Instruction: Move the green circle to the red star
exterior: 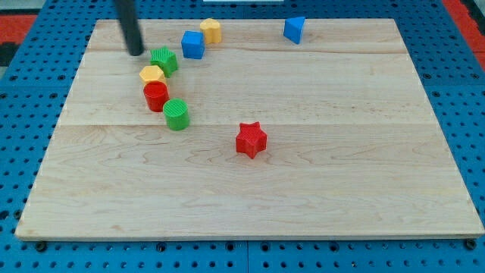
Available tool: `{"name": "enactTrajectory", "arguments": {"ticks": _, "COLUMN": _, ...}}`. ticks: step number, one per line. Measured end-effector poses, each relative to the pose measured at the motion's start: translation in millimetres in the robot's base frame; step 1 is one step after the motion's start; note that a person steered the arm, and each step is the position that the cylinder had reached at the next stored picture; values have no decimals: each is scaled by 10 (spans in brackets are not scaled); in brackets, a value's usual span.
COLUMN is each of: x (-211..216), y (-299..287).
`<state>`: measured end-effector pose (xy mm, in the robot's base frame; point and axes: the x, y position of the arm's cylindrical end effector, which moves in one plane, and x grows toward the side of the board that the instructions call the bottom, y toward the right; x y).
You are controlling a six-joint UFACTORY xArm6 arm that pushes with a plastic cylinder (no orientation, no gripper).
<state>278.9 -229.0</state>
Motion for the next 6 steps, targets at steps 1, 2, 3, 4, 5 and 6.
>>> {"name": "enactTrajectory", "arguments": {"ticks": 1, "x": 231, "y": -283}}
{"name": "enactTrajectory", "arguments": {"ticks": 2, "x": 578, "y": -591}}
{"name": "enactTrajectory", "arguments": {"ticks": 3, "x": 1076, "y": -688}}
{"name": "enactTrajectory", "arguments": {"ticks": 4, "x": 1406, "y": -234}}
{"name": "enactTrajectory", "arguments": {"ticks": 5, "x": 1408, "y": 633}}
{"name": "enactTrajectory", "arguments": {"ticks": 6, "x": 1487, "y": 1306}}
